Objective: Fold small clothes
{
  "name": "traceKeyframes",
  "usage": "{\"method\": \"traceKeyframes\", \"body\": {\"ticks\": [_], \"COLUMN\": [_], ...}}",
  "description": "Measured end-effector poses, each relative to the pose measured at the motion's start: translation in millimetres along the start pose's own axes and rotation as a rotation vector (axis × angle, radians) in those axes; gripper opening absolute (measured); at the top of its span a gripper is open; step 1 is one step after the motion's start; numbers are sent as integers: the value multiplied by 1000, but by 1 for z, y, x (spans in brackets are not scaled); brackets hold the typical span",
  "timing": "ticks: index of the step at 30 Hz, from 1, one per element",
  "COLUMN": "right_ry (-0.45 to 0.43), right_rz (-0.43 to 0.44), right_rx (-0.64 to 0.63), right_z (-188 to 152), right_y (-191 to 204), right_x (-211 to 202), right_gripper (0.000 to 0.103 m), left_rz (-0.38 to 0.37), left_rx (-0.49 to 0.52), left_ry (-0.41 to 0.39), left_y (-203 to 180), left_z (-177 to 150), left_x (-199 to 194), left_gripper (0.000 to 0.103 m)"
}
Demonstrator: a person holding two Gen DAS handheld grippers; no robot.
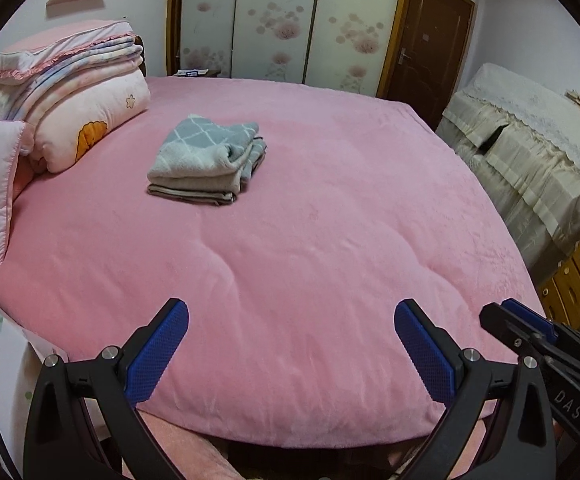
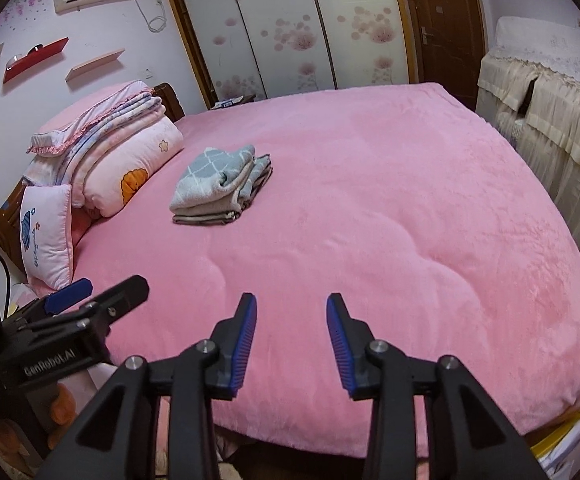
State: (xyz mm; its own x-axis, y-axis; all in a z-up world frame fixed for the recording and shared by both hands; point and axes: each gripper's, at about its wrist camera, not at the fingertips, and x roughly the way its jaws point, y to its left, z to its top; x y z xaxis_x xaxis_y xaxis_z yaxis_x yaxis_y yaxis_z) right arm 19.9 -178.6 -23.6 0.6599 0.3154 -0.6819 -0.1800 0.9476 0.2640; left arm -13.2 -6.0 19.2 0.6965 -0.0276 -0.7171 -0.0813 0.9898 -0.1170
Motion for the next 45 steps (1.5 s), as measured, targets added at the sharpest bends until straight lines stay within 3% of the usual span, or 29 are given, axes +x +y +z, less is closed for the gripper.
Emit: {"method": "traceKeyframes", "body": {"ticks": [3, 6, 11, 45], "right_ry": [17, 41, 32, 22], "right_rz": [-24, -38, -51, -81], "right_rx": [-13, -12, -1, 2], "right_z": [-8, -12, -14, -12], "right_y": [2, 2, -3, -7], "right_x": [2, 6, 3, 2], "right_gripper": [38, 49, 57, 57], "left_rz": [-7, -10, -8, 9], "left_rx": [6, 12, 24, 52], "left_ry": [21, 33, 42, 43], "left_y": [-6, -9, -11, -17], "left_z": [-7, -11, -12, -14], "left_x": [1, 1, 3, 2], "left_gripper": [102, 102, 102, 102]}}
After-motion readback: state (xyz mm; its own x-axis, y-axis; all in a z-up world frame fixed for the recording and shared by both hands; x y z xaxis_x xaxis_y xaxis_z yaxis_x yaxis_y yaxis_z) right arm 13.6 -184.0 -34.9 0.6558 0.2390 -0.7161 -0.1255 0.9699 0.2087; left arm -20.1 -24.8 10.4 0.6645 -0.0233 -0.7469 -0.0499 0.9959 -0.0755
